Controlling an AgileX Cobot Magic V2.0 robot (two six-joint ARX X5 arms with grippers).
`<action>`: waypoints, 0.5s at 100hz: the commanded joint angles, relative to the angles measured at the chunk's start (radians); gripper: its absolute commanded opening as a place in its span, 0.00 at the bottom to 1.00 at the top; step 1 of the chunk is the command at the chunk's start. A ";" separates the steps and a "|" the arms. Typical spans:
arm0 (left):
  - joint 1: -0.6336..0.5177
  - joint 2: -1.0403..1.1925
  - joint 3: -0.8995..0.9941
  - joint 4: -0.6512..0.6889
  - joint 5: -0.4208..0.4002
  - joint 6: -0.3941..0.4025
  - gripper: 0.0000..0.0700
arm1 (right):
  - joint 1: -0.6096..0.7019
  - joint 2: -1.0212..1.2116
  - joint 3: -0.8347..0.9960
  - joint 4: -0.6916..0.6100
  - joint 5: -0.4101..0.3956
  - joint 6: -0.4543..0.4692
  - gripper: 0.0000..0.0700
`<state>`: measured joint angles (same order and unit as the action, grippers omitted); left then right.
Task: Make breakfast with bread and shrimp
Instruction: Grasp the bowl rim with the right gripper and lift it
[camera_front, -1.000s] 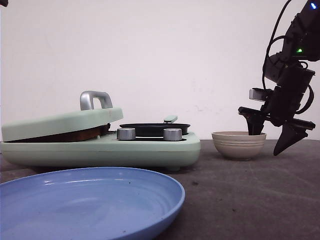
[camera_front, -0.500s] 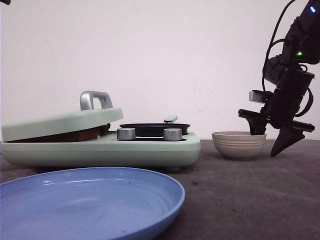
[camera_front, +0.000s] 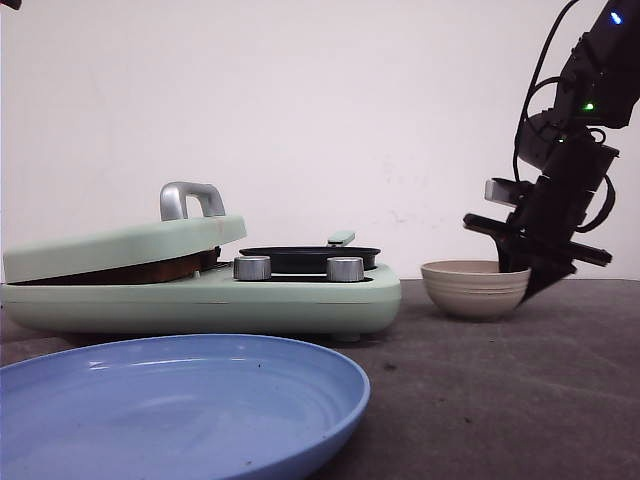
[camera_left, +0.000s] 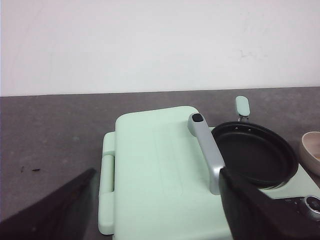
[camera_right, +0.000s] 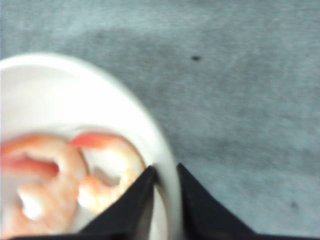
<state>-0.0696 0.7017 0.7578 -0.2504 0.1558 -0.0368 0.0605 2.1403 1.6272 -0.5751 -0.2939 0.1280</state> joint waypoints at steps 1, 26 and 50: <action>0.001 0.005 0.005 0.013 0.002 -0.002 0.60 | 0.010 0.031 0.023 -0.004 0.005 -0.018 0.00; 0.001 0.005 0.005 0.013 0.002 -0.006 0.60 | 0.015 0.025 0.024 -0.006 -0.026 -0.026 0.00; 0.001 0.005 0.005 0.013 0.002 -0.005 0.60 | 0.016 -0.060 0.024 0.026 -0.074 -0.018 0.00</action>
<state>-0.0696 0.7017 0.7578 -0.2504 0.1558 -0.0399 0.0715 2.1143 1.6329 -0.5732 -0.3466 0.1219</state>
